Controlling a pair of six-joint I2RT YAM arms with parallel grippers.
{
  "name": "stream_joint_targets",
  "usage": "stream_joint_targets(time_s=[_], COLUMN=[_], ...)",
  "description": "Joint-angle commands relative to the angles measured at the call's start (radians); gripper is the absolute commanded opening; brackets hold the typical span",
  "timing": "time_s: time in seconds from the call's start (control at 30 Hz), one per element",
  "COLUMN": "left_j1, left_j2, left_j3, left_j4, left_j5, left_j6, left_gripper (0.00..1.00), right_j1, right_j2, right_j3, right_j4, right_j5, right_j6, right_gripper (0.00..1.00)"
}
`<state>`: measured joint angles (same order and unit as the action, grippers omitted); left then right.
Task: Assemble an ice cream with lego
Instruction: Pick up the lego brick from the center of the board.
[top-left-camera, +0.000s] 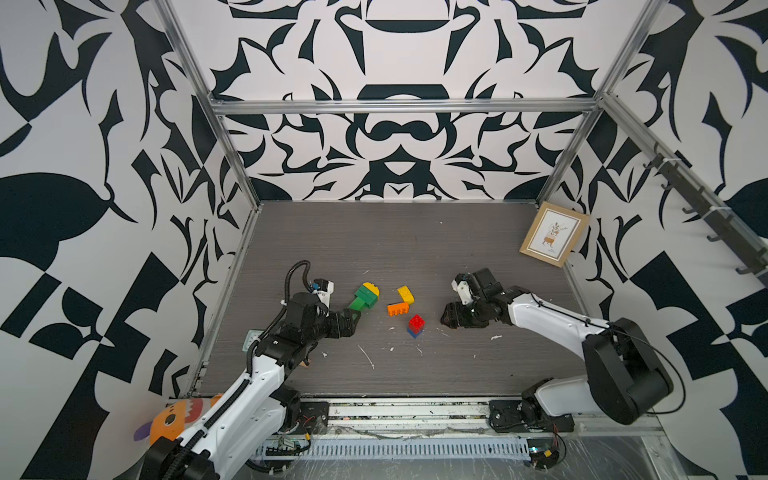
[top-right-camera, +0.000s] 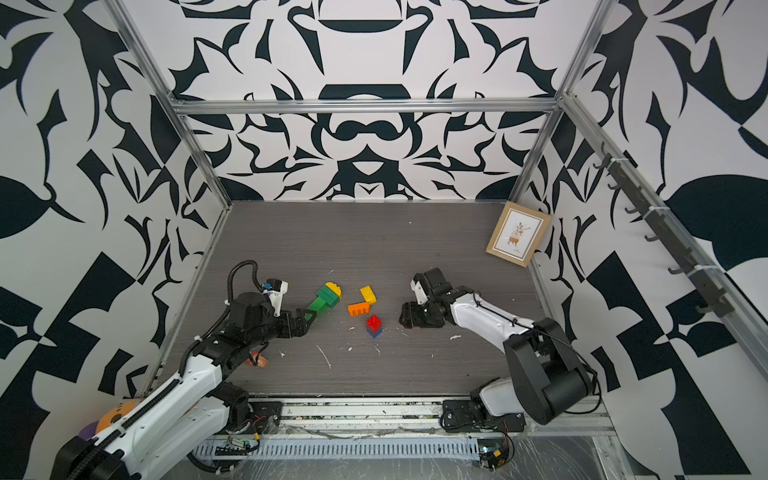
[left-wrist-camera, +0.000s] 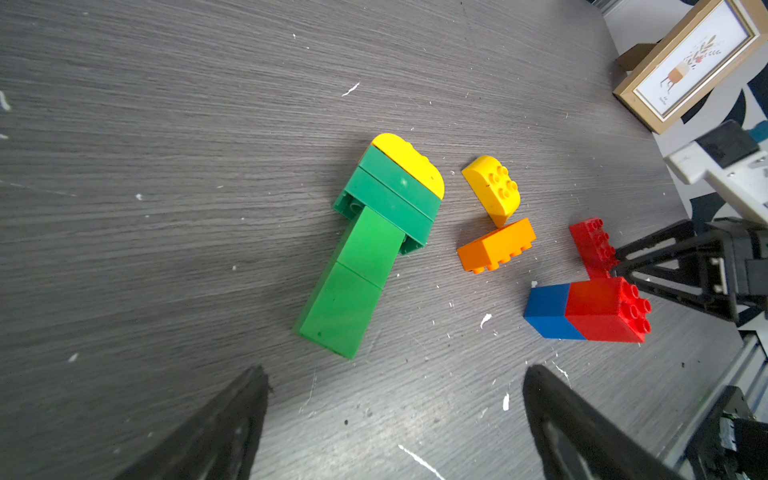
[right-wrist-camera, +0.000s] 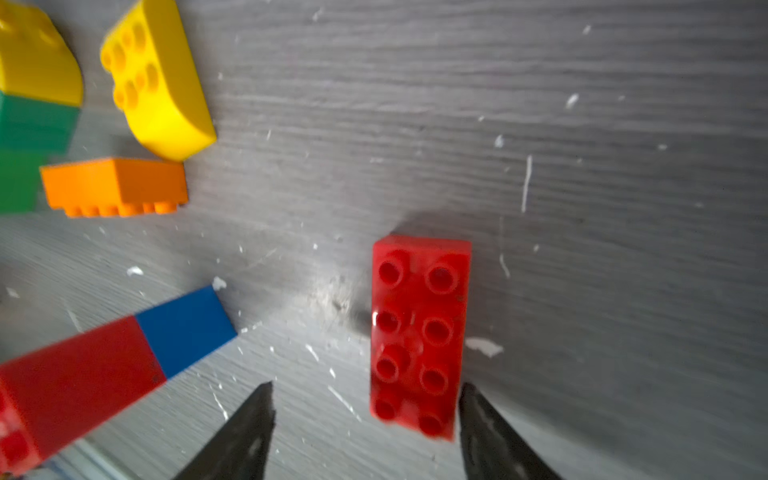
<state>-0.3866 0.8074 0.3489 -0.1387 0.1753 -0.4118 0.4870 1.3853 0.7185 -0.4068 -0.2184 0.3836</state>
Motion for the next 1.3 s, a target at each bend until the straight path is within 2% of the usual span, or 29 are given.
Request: stream_joint_targets(time_s=[0.0, 0.23, 0.67, 0.83, 0.9, 1.03, 1.17, 1.27], left_j1=[-0.001, -0.001, -0.001, 0.000, -0.001, -0.001, -0.001, -0.001], left_j2=[-0.011, -0.013, -0.008, -0.005, -0.005, -0.005, -0.005, -0.007], left_j3=[-0.011, -0.013, -0.011, -0.010, -0.009, -0.010, -0.009, -0.011], left_j4=[0.001, 0.001, 0.002, 0.002, 0.002, 0.002, 0.004, 0.004], left_j5=[-0.003, -0.004, -0.001, 0.000, 0.000, -0.001, 0.000, 0.001], left_j6=[-0.006, -0.006, -0.006, -0.006, -0.006, -0.006, -0.006, -0.006], left_gripper=[0.99, 1.00, 0.99, 1.00, 0.99, 0.99, 0.99, 0.99], right_j1=[0.035, 0.076, 0.110, 0.110, 0.111, 0.111, 0.111, 0.118], right_j2=[-0.024, 0.052, 0.163, 0.181, 0.180, 0.176, 0.156, 0.086], right_j3=[0.073, 0.140, 0.169, 0.165, 0.168, 0.180, 0.188, 0.188], right_j4=[-0.113, -0.119, -0.093, -0.070, -0.061, -0.069, -0.095, -0.101], right_j5=[0.228, 0.309, 0.342, 0.338, 0.334, 0.318, 0.292, 0.245], right_j6=[-0.041, -0.082, -0.034, -0.032, -0.037, -0.061, -0.089, -0.112], right_gripper=[0.63, 0.57, 0.56, 0.48, 0.39, 0.29, 0.27, 0.26])
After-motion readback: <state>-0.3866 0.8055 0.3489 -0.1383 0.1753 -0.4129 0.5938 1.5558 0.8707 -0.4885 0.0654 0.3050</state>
